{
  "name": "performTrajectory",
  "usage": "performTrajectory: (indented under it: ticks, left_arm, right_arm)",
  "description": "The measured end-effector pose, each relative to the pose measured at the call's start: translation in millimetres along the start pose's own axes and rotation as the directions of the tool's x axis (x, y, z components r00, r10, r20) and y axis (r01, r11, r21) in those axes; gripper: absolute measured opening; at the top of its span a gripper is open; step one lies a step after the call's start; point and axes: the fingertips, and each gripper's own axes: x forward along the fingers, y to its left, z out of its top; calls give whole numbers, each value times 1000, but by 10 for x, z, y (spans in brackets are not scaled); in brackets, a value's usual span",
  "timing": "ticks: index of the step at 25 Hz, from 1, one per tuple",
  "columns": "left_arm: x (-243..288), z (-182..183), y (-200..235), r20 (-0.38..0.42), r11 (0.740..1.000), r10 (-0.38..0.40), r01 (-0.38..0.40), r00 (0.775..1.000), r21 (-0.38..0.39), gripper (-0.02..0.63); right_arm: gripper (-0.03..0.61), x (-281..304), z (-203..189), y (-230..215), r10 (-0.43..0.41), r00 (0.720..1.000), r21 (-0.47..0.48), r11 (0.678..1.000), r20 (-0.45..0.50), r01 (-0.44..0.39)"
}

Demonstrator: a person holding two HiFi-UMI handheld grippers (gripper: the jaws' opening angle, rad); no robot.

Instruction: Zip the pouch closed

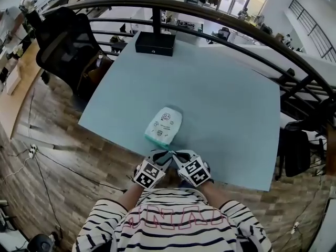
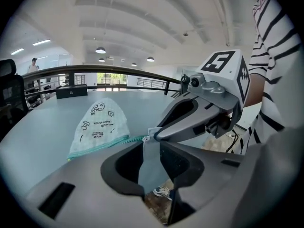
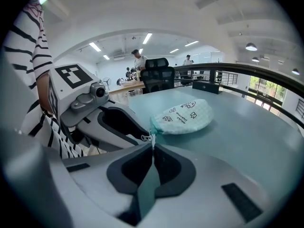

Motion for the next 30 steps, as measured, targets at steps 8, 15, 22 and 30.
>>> performTrajectory:
  ticks: [8,15,22,30]
  left_arm:
    - [-28,-18,42,13,1000,-16,16,1000,23,40]
    - [-27,36,78,5,1000,2,-2,1000,0,28]
    - [-25,146,193,18,996,42,-41,999,-78,26]
    - [-21,143,407,9,982,120,-117,993,-145,26]
  right_arm:
    - [37,-9,-57,45,-37,999,62,997,17,36]
    - [35,-40,-9,-8,-69,997,96,993,26,66]
    - [34,-122,52,-152,-99,995,98,991,19,97]
    - [34,-181,32,-318,-116,993,93,989,6,115]
